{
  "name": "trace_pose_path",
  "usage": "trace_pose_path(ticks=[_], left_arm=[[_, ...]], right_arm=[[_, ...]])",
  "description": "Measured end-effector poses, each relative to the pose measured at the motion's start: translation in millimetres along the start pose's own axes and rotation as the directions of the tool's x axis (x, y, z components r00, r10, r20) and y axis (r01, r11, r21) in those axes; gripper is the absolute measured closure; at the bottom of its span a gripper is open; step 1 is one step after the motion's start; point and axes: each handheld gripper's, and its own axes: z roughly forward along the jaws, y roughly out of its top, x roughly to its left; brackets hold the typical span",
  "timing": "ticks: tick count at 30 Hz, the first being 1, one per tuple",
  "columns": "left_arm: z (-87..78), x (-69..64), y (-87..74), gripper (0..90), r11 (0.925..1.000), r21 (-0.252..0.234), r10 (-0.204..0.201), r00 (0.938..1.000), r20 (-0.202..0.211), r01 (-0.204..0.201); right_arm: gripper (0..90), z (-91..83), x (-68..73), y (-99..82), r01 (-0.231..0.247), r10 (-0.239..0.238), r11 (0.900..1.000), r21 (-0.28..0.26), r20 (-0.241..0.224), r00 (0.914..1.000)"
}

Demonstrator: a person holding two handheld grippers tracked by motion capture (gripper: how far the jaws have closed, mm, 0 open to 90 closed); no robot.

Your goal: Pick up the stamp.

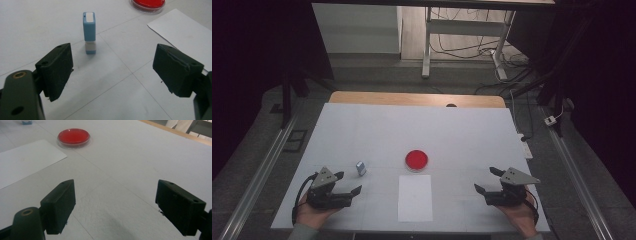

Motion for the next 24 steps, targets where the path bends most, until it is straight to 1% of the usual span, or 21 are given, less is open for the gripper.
trace_pose_path(ticks=[3, 6, 10, 12, 13, 15, 16, 17, 19, 23, 24], left_arm=[[0.1, -0.1, 0.8, 17.3, 1.0000, -0.002, 0.004, 1.0000, 0.001, -0.004], [0.7, 1.2, 0.0, 17.3, 1.0000, -0.001, 0.001, 1.0000, 0.000, -0.001], [1.3, 5.5, -1.1, 17.6, 1.0000, 0.001, -0.006, 1.0000, -0.001, 0.006], [3.0, 4.3, 2.4, 17.6, 0.9999, 0.010, 0.004, 0.9999, 0.011, -0.004], [2.2, 3.0, 4.3, 17.5, 1.0000, 0.005, 0.001, 0.9999, 0.016, -0.001], [0.9, 1.0, 9.1, 17.5, 0.9999, -0.006, 0.010, 0.9998, 0.018, -0.009], [0.8, 0.6, 11.3, 17.5, 0.9999, -0.007, 0.015, 0.9997, 0.018, -0.015], [1.0, 0.4, 13.0, 17.5, 0.9998, -0.007, 0.020, 0.9997, 0.016, -0.020], [1.0, 2.0, 12.5, 17.5, 0.9999, -0.009, 0.011, 0.9998, 0.014, -0.011], [1.8, 5.0, 6.4, 17.5, 0.9999, 0.002, 0.013, 0.9998, 0.013, -0.013], [1.7, 6.7, 4.6, 17.5, 1.0000, 0.006, 0.005, 0.9998, 0.018, -0.006]], right_arm=[[16.9, -0.6, 1.0, -0.4, 0.007, -0.007, 1.0000, 0.001, 0.001, 1.0000], [19.0, -1.8, 2.2, 0.6, 0.008, -0.008, 0.9999, -0.007, -0.007, 0.9999], [19.2, -0.4, 0.1, 1.3, -0.006, 0.006, 0.9998, -0.019, -0.018, 0.9998], [20.2, -3.7, -1.5, 0.3, -0.027, 0.026, 0.9989, -0.037, -0.020, 0.9995], [20.7, -5.3, -2.8, -1.0, -0.046, 0.045, 0.9977, -0.050, -0.019, 0.9988], [20.9, -7.7, -6.7, -4.4, -0.103, 0.101, 0.9924, -0.068, -0.023, 0.9946], [21.1, -8.2, -7.8, -5.7, -0.116, 0.114, 0.9910, -0.067, -0.027, 0.9931], [21.2, -8.4, -7.8, -6.6, -0.104, 0.103, 0.9927, -0.062, -0.018, 0.9945], [21.6, -8.8, -7.9, -8.1, -0.069, 0.069, 0.9968, -0.040, -0.006, 0.9976], [22.0, -8.6, -9.9, -8.5, -0.065, 0.065, 0.9975, -0.027, 0.001, 0.9979], [22.2, -9.0, -9.5, -8.0, -0.073, 0.073, 0.9970, -0.027, 0.005, 0.9973]])
